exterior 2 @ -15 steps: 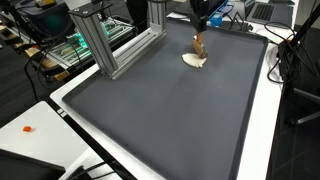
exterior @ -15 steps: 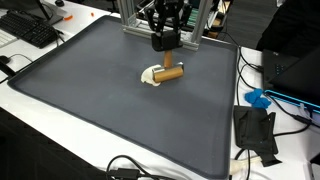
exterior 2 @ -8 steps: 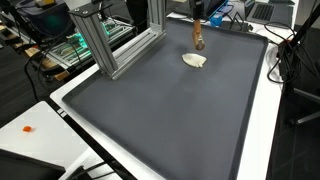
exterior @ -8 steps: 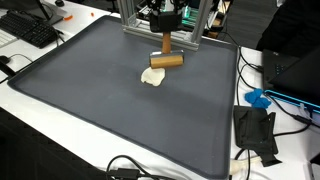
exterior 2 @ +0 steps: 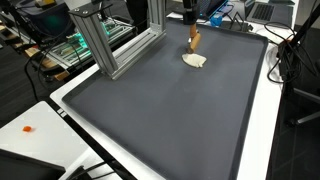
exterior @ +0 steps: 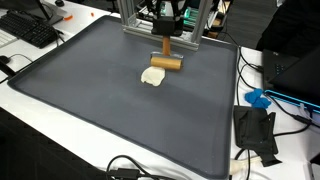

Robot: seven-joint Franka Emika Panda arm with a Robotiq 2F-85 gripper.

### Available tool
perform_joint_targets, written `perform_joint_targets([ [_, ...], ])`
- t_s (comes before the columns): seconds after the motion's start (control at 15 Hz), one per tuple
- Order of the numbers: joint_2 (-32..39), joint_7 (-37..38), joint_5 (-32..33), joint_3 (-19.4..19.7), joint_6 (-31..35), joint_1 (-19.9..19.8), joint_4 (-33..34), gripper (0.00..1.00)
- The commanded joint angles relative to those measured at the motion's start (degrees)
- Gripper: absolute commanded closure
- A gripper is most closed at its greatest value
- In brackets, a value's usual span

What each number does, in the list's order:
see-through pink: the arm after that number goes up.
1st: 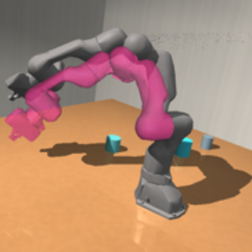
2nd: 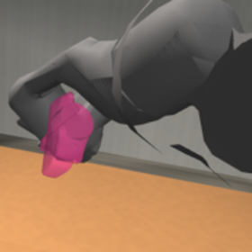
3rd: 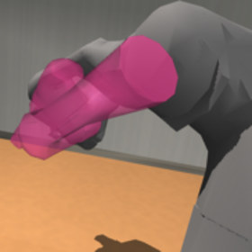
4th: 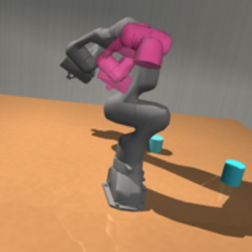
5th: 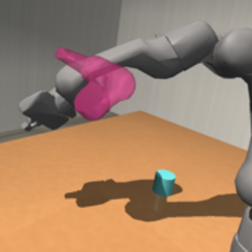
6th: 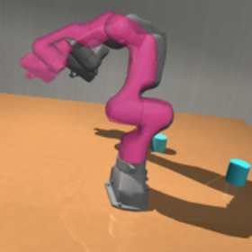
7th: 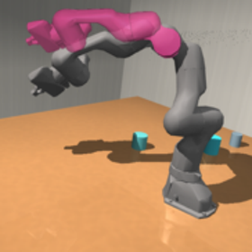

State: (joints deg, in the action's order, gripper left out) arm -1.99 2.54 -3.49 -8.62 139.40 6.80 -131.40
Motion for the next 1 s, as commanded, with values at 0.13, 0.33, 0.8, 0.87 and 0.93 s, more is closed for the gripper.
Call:
perform_joint_targets([
  [0.13,0.9,20.8,5.1,0.3,-0.5,-0.1,-0.7,0.78],
  [0.33,2.4,31.7,8.4,0.5,-2.4,0.2,-0.4,0.78],
  [0.8,5.1,43.0,11.0,0.8,-1.3,0.6,0.2,0.78],
  [0.87,5.4,45.1,12.7,1.0,-0.3,0.7,0.1,0.78],
  [0.93,5.6,46.9,14.0,1.0,0.3,0.7,0.2,0.78],
])
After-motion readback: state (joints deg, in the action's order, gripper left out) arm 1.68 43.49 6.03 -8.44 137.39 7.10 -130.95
